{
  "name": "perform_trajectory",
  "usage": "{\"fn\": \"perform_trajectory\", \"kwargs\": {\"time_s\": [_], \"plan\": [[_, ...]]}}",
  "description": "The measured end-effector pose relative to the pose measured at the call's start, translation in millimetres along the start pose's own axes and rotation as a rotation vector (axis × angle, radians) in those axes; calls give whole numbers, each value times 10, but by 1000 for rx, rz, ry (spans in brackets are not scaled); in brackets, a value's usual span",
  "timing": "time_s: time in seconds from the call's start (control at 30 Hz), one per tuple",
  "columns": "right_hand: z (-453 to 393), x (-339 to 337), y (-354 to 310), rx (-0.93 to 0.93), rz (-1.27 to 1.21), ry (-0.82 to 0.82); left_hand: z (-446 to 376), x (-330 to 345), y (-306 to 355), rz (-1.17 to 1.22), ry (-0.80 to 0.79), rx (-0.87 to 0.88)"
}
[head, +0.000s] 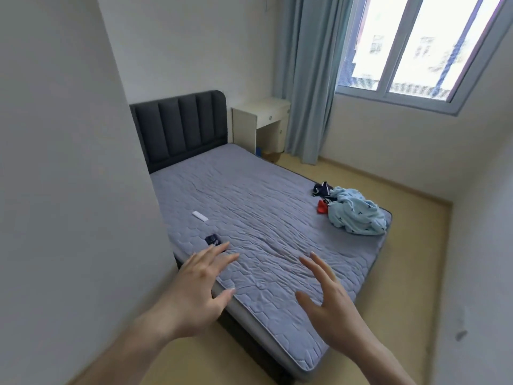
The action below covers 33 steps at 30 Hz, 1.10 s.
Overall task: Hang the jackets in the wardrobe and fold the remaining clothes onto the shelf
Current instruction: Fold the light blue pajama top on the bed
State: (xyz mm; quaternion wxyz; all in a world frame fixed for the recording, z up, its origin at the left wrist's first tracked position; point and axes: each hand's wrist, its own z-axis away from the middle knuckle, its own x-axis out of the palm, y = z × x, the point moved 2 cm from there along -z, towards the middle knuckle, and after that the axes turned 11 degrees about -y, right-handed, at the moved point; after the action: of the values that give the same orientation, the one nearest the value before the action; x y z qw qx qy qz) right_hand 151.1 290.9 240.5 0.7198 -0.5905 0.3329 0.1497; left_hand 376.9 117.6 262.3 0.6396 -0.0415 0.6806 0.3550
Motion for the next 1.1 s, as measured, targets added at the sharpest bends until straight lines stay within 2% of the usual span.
{"fn": "perform_trajectory", "kwargs": {"time_s": [0.3, 0.43, 0.67, 0.87, 1.1], "plan": [[-526, -1035, 842, 179, 35, 128, -1971, 214, 254, 56, -102, 125], [-654, -1520, 1233, 261, 49, 242, -2829, 358, 603, 39, -171, 212], [-799, -2215, 1909, 369, -12, 318, -3961, 643, 1344, 39, -258, 339], [-1205, -2867, 2706, 372, -55, 267, -4869, 997, 1801, 71, -252, 317], [-1836, -3887, 3780, 322, -26, 91, -5741, 1347, 2331, 151, -207, 120]]}}
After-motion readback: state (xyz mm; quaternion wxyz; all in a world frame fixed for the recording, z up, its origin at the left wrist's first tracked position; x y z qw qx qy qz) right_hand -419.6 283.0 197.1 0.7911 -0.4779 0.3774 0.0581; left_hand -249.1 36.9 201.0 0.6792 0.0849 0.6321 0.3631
